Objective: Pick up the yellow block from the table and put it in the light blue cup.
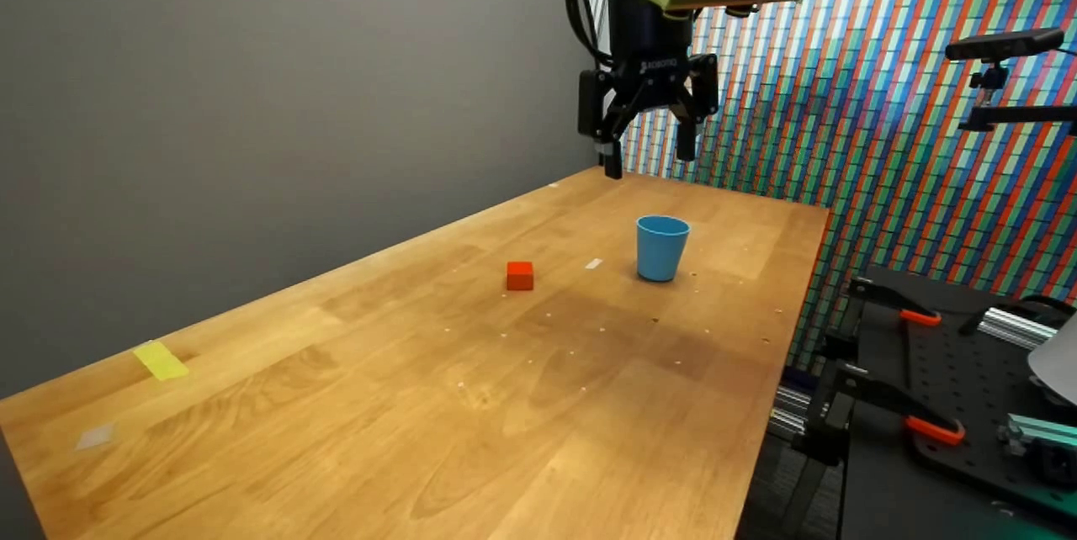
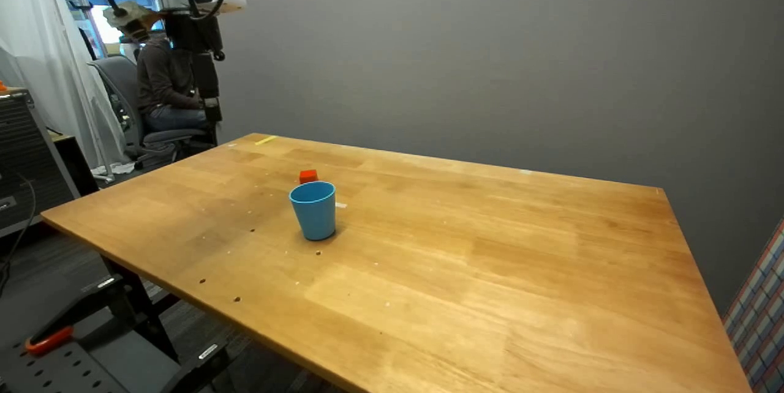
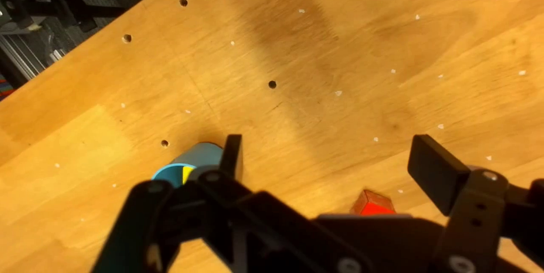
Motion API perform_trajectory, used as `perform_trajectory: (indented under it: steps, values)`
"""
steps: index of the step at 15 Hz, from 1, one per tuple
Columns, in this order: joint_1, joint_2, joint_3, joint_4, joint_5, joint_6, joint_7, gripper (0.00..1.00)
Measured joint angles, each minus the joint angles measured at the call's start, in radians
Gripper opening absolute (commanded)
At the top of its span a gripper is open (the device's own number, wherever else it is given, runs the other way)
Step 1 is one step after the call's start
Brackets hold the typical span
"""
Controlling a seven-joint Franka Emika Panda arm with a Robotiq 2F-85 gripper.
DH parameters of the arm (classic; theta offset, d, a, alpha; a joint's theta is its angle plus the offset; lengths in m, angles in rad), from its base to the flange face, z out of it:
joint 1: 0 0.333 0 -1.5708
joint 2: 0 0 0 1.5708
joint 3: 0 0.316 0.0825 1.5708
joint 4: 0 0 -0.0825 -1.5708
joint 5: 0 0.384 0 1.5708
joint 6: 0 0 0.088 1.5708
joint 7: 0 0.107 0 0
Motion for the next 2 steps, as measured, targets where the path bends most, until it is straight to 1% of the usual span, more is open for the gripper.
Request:
perform_trajectory:
  steps: [2]
  values:
    - [0.000,0.006,0.000,0.000,0.000,0.000,-0.002,1.00]
